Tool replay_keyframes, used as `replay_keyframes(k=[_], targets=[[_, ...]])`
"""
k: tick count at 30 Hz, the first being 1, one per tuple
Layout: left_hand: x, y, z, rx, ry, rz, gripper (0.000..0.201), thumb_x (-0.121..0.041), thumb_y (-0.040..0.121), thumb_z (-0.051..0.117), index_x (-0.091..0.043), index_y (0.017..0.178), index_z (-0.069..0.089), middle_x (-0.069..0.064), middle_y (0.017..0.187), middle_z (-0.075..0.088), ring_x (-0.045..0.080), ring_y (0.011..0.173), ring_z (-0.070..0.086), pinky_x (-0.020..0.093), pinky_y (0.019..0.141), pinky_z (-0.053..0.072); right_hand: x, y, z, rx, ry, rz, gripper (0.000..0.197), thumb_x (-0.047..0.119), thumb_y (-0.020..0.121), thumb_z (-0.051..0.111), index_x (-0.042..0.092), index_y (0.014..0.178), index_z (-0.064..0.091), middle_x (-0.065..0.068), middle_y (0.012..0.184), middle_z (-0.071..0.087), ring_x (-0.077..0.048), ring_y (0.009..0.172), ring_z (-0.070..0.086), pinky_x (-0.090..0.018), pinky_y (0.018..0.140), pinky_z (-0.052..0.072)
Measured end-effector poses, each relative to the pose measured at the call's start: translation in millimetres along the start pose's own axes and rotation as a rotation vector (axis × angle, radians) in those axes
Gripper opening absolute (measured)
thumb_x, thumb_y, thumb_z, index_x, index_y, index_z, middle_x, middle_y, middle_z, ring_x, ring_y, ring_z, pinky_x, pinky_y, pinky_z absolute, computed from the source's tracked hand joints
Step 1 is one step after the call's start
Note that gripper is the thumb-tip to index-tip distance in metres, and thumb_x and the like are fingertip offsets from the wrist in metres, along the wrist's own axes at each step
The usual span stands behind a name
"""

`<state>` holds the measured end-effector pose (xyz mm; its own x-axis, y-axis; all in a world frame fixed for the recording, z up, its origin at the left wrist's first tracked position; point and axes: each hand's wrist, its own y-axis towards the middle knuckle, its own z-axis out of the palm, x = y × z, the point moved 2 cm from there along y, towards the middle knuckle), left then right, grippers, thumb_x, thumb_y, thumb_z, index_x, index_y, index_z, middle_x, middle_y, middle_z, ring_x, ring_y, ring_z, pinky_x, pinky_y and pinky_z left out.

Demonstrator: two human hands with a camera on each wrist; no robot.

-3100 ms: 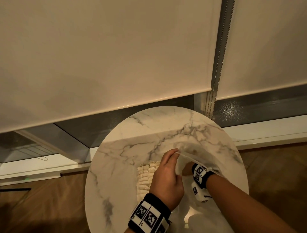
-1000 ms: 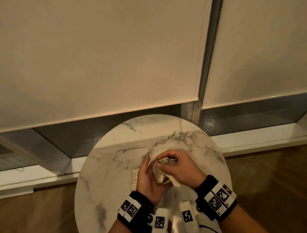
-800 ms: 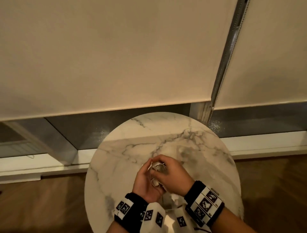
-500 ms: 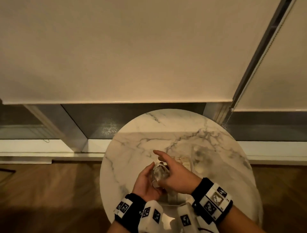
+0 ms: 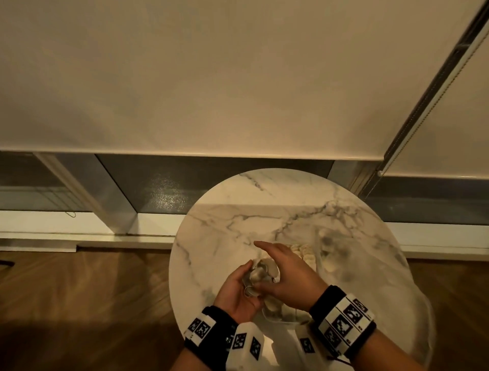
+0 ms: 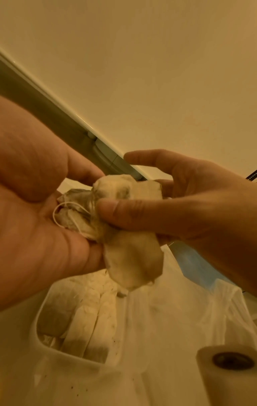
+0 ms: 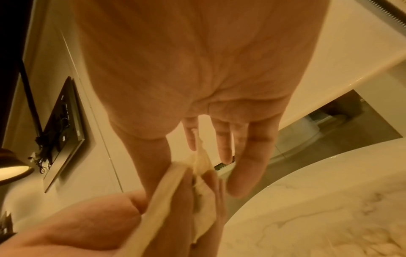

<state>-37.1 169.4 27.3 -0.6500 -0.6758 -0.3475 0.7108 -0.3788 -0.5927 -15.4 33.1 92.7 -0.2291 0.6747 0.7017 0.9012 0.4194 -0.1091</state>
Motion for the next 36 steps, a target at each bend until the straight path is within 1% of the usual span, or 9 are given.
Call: replay_keyframes(k=[3,6,9,12,17,22,27,33,36], targets=[[-9,1,-6,-0.039,-0.024,0.011,0.031,-0.028,0.091,0.058,-0.001,0.101,0.07,0.016,0.091,0.067,0.027,0.079,0.065,0.038,0.075,0.055,-4,0,7,-0.07,0.186,0.101,0.085,0.054,0.07,0.08,0.05,0.141,0.034,0.014,0.135,0.047,-0.005,0.123,0.049,-0.028,0.1,0.048],[-18,2,-7,-0.065,-0.076,0.025,0.029,-0.026,0.091,0.056,-0.002,0.089,0.071,0.013,0.078,0.067,0.023,0.066,0.066,0.032,0.062,0.057,-6,-4,13,-0.111,0.333,0.269,0.073,0.062,0.06,0.083,0.042,0.121,0.048,0.011,0.113,0.058,-0.008,0.099,0.062,-0.031,0.081,0.058],[-26,5,-10,-0.074,-0.143,0.07,0.024,-0.024,0.088,0.058,-0.002,0.089,0.067,0.013,0.079,0.066,0.022,0.065,0.067,0.032,0.058,0.058,-4,-8,21,-0.022,0.417,0.347,0.047,0.052,0.062,0.086,0.023,0.087,0.059,0.003,0.083,0.064,-0.013,0.069,0.066,-0.036,0.062,0.061],[-30,9,-16,-0.064,-0.164,0.085,0.026,-0.024,0.09,0.056,0.0,0.1,0.062,0.016,0.085,0.066,0.024,0.072,0.068,0.033,0.062,0.058,-6,-9,28,0.03,0.457,0.335,0.028,0.03,0.076,0.082,0.019,0.066,0.058,0.003,0.063,0.058,-0.013,0.058,0.058,-0.046,0.063,0.058],[-36,9,-20,-0.132,-0.237,0.092,0.021,-0.019,0.087,0.059,-0.001,0.095,0.067,0.014,0.087,0.069,0.024,0.077,0.066,0.032,0.06,0.059,-5,-10,23,-0.078,0.531,0.274,0.05,0.055,0.069,0.082,0.009,0.074,0.064,-0.008,0.067,0.066,-0.017,0.061,0.06,-0.031,0.061,0.052],[-42,14,-34,-0.167,-0.332,0.085,0.024,-0.017,0.078,0.064,-0.002,0.097,0.064,0.015,0.094,0.069,0.026,0.087,0.062,0.034,0.062,0.059,-27,-15,1,-0.192,0.543,0.31,0.012,0.015,0.085,0.075,0.009,0.087,0.066,-0.013,0.08,0.072,-0.027,0.077,0.071,-0.032,0.059,0.055],[-40,15,-36,-0.184,-0.318,0.08,0.017,-0.018,0.091,0.057,-0.002,0.094,0.064,0.015,0.086,0.071,0.025,0.084,0.061,0.032,0.059,0.059,-65,-30,-29,-0.353,0.356,0.432,0.013,0.014,0.081,0.079,0.011,0.087,0.068,-0.004,0.071,0.074,-0.007,0.063,0.07,-0.013,0.056,0.049],[-30,15,-36,-0.176,-0.314,0.067,0.021,-0.016,0.078,0.063,-0.003,0.094,0.064,0.014,0.09,0.069,0.025,0.086,0.061,0.033,0.059,0.059,-127,-36,-21,-0.247,0.105,0.604,0.006,0.022,0.087,0.074,0.018,0.083,0.071,0.004,0.071,0.073,-0.01,0.061,0.068,-0.016,0.054,0.05],[-25,14,-34,-0.174,-0.313,0.07,0.022,-0.015,0.074,0.064,-0.002,0.093,0.064,0.014,0.091,0.069,0.025,0.086,0.061,0.033,0.059,0.059,-148,-26,-10,-0.123,-0.061,0.633,0.002,0.022,0.089,0.069,0.02,0.09,0.069,0.0,0.086,0.071,-0.014,0.074,0.067,-0.025,0.068,0.055]])
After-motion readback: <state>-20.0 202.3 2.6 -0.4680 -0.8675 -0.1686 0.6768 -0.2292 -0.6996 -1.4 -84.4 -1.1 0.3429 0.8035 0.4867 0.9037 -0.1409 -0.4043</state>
